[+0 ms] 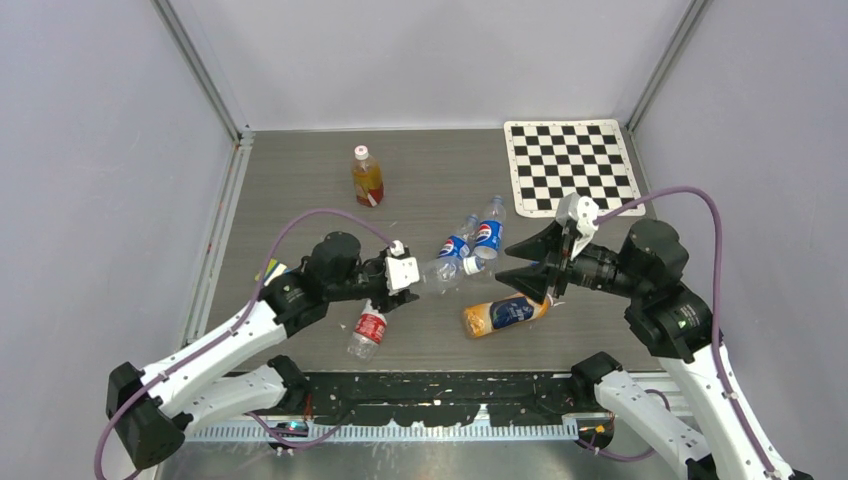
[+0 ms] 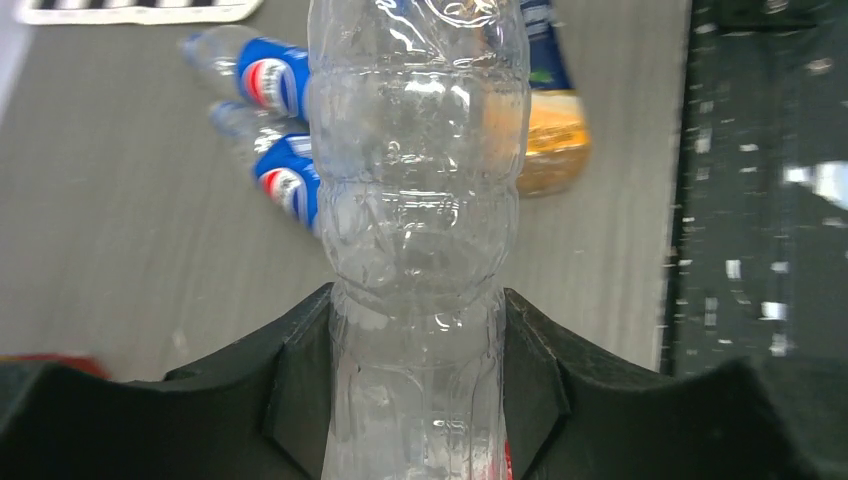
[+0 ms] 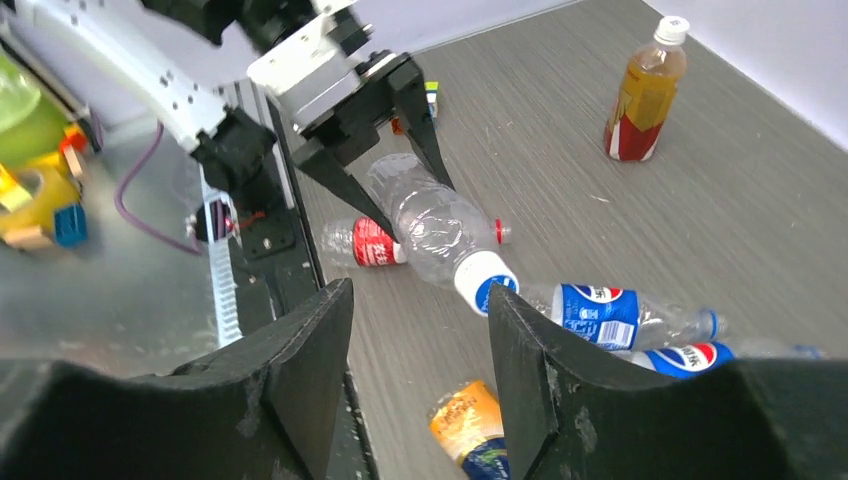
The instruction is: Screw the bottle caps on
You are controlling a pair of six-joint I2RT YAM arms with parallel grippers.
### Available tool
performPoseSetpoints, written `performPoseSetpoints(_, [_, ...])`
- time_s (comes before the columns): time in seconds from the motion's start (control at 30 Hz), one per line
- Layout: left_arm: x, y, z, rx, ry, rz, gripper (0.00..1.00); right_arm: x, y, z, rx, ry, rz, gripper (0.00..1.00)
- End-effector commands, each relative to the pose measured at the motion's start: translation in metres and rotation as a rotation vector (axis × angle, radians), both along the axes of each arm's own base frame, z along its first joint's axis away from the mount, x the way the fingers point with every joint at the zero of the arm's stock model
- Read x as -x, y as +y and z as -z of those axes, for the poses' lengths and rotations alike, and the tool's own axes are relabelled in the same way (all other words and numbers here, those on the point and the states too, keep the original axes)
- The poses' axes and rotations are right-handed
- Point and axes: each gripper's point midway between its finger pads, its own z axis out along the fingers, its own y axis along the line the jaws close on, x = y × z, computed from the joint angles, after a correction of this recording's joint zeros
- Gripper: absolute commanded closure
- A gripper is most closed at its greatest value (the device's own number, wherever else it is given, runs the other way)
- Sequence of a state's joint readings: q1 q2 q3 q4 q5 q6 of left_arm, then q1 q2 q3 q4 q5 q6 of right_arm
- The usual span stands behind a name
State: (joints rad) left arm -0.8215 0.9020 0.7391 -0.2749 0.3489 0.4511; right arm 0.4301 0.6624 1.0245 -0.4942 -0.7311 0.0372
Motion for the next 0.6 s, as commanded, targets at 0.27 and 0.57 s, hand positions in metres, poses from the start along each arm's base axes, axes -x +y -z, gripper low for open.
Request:
performPoseSetpoints(0.27, [0.048, -0.034, -0.029, 0.157, 0.248, 0.281, 1.0, 0.011, -0.001, 0.037, 0.168, -0.278, -0.176, 0.43])
performPoseSetpoints(0.57, [0.049, -0.04, -0.038, 0.152, 0.246, 0.335, 1.0, 0.021, 0.006, 0.047, 0.153, -0.258, -0.231, 0.44])
